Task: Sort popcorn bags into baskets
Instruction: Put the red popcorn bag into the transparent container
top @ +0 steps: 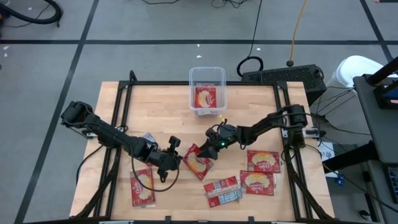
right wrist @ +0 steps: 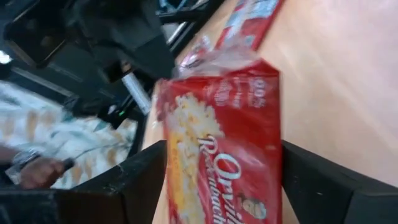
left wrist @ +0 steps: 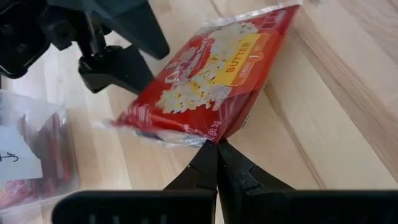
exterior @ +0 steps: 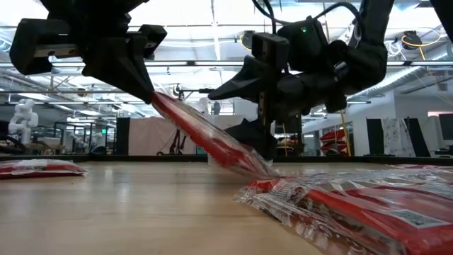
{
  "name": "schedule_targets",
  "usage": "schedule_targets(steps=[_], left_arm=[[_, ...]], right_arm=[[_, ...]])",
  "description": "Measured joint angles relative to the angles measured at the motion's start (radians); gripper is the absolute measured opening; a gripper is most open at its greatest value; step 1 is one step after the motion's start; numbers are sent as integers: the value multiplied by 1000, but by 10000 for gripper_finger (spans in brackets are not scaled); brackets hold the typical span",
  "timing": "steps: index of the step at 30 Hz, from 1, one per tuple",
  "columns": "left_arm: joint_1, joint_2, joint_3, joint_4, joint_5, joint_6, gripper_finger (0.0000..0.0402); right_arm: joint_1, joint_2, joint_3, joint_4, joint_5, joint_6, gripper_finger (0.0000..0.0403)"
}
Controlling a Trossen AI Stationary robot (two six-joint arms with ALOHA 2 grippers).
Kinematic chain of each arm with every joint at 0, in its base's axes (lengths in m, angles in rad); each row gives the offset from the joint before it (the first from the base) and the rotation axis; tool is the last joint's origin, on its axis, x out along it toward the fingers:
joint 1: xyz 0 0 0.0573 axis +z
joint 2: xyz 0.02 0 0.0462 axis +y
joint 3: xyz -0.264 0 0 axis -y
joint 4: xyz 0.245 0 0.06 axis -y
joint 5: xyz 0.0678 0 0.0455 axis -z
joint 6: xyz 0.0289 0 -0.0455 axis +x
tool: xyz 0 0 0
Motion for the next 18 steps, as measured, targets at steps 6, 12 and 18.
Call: schedule_targets(steps=[6, 12, 18], left_arm=[[28, 0, 0, 1, 0, -10, 0], [83, 0, 0, 3, 0, -12, 0], [136, 0, 0, -3, -1, -131, 22]], right_arm=[[9, 24, 6, 30, -94, 16, 245], [28, 21, 6, 26, -116, 79, 151], [35, -1, 6, 18, -17, 229, 38]])
